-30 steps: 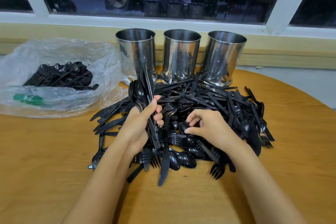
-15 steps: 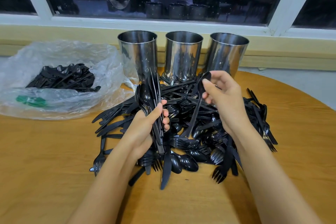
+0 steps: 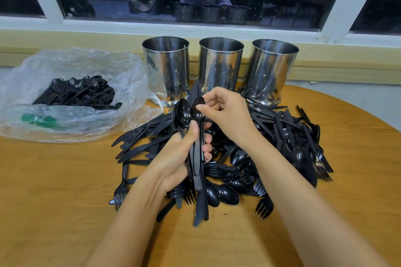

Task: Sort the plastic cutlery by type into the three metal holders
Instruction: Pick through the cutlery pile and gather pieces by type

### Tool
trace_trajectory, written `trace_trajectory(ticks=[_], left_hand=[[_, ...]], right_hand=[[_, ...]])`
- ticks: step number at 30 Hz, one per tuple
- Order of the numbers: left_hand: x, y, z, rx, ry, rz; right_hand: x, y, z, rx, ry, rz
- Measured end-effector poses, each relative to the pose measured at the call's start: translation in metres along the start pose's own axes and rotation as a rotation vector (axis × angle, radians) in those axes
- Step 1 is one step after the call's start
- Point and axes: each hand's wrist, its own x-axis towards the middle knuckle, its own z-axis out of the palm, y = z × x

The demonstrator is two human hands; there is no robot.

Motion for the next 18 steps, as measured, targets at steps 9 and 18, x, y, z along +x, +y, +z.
trace_trajectory(ticks=[9, 18], left_hand=[[0.002, 0.003, -0.003, -0.028, 0.094, 0.165], [-0.003, 0.013, -0.001, 0.078, 0.177, 0.494]], right_hand=[[-0.008, 0.008, -0.005, 0.031, 0.049, -0.015], [-0.056, 0.034, -0.036, -0.079, -0.016, 0.123]])
